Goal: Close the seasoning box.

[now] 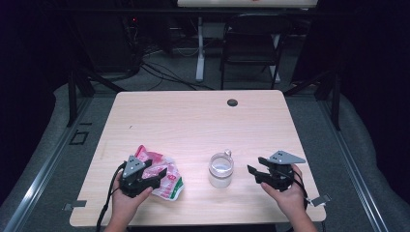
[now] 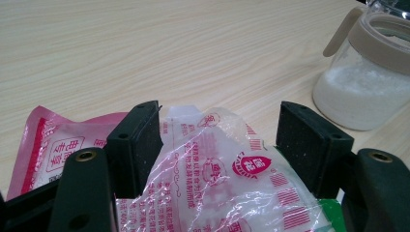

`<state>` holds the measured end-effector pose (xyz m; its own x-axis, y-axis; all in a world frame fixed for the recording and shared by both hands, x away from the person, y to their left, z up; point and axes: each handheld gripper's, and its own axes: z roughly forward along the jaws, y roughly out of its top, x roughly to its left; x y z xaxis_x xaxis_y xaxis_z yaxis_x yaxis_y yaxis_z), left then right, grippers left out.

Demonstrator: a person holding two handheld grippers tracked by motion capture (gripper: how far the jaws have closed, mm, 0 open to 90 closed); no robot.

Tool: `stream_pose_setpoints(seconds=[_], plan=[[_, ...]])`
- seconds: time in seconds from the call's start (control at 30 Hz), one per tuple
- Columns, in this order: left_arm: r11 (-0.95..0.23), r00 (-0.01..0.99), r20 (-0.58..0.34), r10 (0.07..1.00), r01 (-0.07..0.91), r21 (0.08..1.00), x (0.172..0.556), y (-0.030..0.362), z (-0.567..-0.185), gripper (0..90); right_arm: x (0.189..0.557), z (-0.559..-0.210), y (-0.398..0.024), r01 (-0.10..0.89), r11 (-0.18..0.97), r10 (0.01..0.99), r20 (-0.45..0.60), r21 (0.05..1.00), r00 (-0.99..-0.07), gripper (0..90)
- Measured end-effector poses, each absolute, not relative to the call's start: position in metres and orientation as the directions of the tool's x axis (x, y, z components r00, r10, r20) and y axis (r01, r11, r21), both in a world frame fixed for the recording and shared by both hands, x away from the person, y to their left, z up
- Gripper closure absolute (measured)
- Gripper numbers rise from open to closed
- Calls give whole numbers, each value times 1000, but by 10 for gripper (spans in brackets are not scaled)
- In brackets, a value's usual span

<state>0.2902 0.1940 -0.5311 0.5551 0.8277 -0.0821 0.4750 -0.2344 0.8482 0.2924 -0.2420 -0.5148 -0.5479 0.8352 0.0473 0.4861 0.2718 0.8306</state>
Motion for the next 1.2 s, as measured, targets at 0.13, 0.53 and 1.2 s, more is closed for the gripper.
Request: stream_pose_setpoints(seconds=[0.13, 0.53, 1.2], plan=[[-239, 558, -81, 826, 476, 846, 290, 192, -533, 322, 291, -522, -253, 513, 239, 845, 83, 825, -528, 456], [-280, 587, -69, 806, 482, 830, 291, 182, -538, 326, 300, -540, -265, 551, 209, 864, 111, 808, -491, 457], [-282, 590, -77, 804, 491, 824, 293, 176, -541, 326, 307, -552, -266, 585, 188, 871, 141, 789, -470, 449]])
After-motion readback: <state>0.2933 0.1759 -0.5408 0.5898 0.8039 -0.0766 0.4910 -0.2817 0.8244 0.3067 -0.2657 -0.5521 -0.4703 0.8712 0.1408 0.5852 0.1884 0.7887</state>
